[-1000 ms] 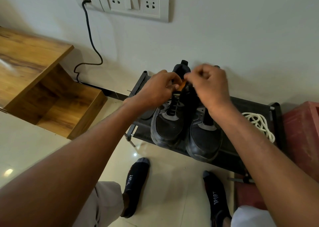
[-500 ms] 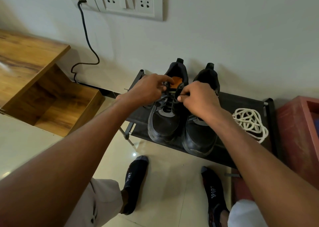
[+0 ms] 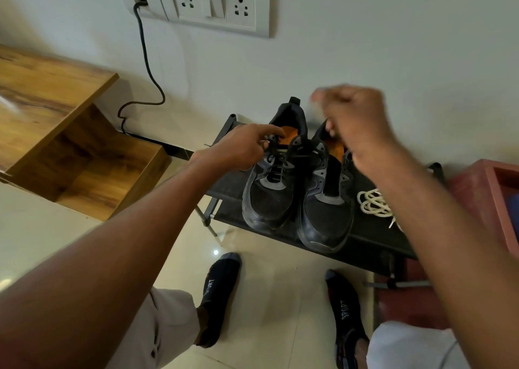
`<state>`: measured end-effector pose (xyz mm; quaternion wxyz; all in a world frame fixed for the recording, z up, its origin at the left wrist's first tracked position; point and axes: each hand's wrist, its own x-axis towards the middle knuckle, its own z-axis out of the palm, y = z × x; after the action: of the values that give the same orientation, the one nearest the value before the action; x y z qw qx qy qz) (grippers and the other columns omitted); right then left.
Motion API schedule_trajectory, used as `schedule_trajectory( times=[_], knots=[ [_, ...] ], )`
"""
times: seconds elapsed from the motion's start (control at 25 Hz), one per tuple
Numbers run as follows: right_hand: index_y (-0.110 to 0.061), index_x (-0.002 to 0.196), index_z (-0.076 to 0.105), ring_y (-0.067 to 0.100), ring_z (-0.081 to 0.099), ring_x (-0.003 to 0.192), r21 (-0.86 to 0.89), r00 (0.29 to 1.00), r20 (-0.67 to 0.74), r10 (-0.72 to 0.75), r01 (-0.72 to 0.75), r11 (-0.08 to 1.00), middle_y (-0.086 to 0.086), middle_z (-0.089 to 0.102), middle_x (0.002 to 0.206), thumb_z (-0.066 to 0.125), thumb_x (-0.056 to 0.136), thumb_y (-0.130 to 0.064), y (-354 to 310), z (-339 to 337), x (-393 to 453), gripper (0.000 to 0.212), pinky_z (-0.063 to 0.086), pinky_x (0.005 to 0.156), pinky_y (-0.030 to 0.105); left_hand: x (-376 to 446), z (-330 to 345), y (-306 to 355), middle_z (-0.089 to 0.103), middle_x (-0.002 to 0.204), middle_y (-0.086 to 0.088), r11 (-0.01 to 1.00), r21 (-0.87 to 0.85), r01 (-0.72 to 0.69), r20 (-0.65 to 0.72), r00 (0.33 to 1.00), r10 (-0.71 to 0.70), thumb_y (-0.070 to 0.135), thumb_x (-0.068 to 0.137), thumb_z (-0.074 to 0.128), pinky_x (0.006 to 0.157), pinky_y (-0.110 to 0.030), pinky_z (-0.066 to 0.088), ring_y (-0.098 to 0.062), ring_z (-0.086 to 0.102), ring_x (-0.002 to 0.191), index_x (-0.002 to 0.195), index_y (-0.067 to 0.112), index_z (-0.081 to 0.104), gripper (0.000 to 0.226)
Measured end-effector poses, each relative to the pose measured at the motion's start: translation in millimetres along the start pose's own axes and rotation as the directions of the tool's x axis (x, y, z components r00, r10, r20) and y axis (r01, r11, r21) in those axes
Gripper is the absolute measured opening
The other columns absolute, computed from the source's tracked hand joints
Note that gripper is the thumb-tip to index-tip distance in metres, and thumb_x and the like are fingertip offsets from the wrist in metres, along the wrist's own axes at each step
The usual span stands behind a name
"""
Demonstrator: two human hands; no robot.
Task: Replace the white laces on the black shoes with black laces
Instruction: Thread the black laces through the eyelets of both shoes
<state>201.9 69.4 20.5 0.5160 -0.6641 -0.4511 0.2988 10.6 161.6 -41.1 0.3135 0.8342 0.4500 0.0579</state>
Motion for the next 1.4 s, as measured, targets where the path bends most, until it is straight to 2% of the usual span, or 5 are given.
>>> schedule_trajectory(
  times=[0.16, 0.48, 0.88, 1.12, 1.4],
  knots=[
    [-0.019, 0.100, 0.079, 0.014, 0.068, 0.077, -0.736, 0.963, 0.257, 0.085, 0.138, 0.663, -0.001, 0.072, 0.088, 0.080, 0.092, -0.034, 35.0, 31.5, -19.9, 0.017, 0.059, 0.074, 0.032, 2.4, -0.3, -1.9, 0.065, 0.096, 0.000, 1.000, 0.024, 0.006, 0.010, 1.000, -0.006, 0.007, 0.103, 0.048, 0.062, -0.037, 0.052, -0.025, 0.062, 0.073, 0.139, 0.047, 0.057, 0.054],
    [-0.013, 0.060, 0.060, 0.025, 0.064, 0.058, -0.618, 0.986, -0.011, 0.164, -0.136, 0.774, 0.005, 0.068, 0.067, 0.071, 0.090, -0.020, 18.0, 17.2, -5.8, 0.033, 0.054, 0.056, 0.035, -3.4, -2.8, 1.2, 0.065, 0.077, 0.001, 0.997, 0.048, -0.058, -0.011, 0.998, 0.059, 0.004, 0.093, 0.069, 0.058, -0.029, 0.048, -0.016, 0.065, 0.071, 0.136, 0.034, 0.061, 0.053],
    [-0.009, 0.093, 0.072, 0.032, 0.066, 0.078, -0.772, 0.987, -0.115, 0.109, -0.158, 0.616, 0.010, 0.069, 0.089, 0.067, 0.095, -0.024, 20.4, 17.7, -14.3, 0.016, 0.050, 0.066, 0.035, -5.9, -5.8, -3.7, 0.073, 0.095, -0.003, 0.989, 0.104, 0.109, -0.135, 0.986, -0.095, 0.017, 0.089, 0.078, 0.068, -0.024, 0.037, -0.019, 0.065, 0.093, 0.139, 0.016, 0.058, 0.054],
    [-0.021, 0.108, 0.082, 0.012, 0.075, 0.091, -0.156, 0.994, 0.108, -0.035, 0.051, 0.986, -0.004, 0.079, 0.093, 0.073, 0.096, -0.015, 3.1, 13.5, -12.4, 0.016, 0.059, 0.087, 0.027, -7.3, -28.4, 17.6, 0.073, 0.100, -0.001, 0.985, -0.147, 0.086, -0.308, 0.943, -0.128, 0.038, 0.098, 0.069, 0.083, -0.036, 0.051, -0.021, 0.066, 0.097, 0.134, 0.016, 0.060, 0.043],
    [-0.003, 0.108, 0.063, 0.027, 0.068, 0.068, 0.095, 0.897, 0.442, 0.017, -0.066, 0.993, 0.018, 0.078, 0.088, 0.072, 0.095, -0.003, -15.4, 6.8, -22.9, 0.016, 0.053, 0.057, 0.028, -59.9, -49.0, 63.0, 0.078, 0.097, 0.002, 0.852, -0.519, -0.071, -0.362, 0.921, -0.143, 0.038, 0.105, 0.059, 0.084, -0.035, 0.056, -0.014, 0.074, 0.095, 0.119, 0.022, 0.067, 0.023]
  ],
)
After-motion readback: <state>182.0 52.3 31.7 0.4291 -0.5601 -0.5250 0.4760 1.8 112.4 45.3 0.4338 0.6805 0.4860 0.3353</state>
